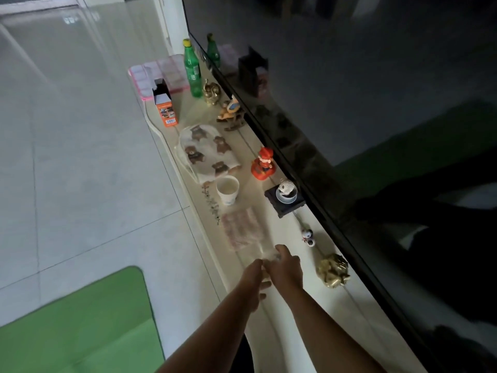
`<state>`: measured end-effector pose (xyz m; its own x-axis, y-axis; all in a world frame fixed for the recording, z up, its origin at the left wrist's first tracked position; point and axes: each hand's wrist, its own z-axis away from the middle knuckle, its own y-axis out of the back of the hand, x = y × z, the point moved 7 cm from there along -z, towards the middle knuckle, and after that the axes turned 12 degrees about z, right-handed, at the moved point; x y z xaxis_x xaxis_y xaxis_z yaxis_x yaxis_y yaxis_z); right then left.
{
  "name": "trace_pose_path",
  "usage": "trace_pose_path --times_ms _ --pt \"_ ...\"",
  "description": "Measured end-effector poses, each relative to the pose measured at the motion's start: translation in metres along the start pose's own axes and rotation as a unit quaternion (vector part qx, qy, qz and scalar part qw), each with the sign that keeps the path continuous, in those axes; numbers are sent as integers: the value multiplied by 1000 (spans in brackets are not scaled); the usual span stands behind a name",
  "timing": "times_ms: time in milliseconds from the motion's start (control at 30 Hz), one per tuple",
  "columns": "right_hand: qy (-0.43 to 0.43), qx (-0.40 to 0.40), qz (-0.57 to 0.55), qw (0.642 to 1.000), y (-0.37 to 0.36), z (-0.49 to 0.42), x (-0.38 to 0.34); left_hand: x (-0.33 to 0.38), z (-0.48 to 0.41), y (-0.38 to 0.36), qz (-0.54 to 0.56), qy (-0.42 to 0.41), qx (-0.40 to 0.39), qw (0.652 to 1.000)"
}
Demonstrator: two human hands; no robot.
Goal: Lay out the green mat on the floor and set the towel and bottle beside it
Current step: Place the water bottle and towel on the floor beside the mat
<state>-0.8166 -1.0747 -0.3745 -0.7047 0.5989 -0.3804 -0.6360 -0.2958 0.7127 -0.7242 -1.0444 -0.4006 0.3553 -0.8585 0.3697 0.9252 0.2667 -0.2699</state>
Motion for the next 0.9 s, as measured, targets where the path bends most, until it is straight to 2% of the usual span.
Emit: trace_pose_path --times_ms 267,500,733,900 --pt "42 -15 62 997 5 20 6 -11 18 4 44 7 -19 999" --pt "135 -30 153 979 -2 67 -38 -13 58 47 117 10 -16 993" --pt "288 -62 219 930 -41 166 -123 -11 114 148 182 -56 45 981" --pt "410 -79 264 870 -80 272 -180 -28 167 245 280 -107 63 952"
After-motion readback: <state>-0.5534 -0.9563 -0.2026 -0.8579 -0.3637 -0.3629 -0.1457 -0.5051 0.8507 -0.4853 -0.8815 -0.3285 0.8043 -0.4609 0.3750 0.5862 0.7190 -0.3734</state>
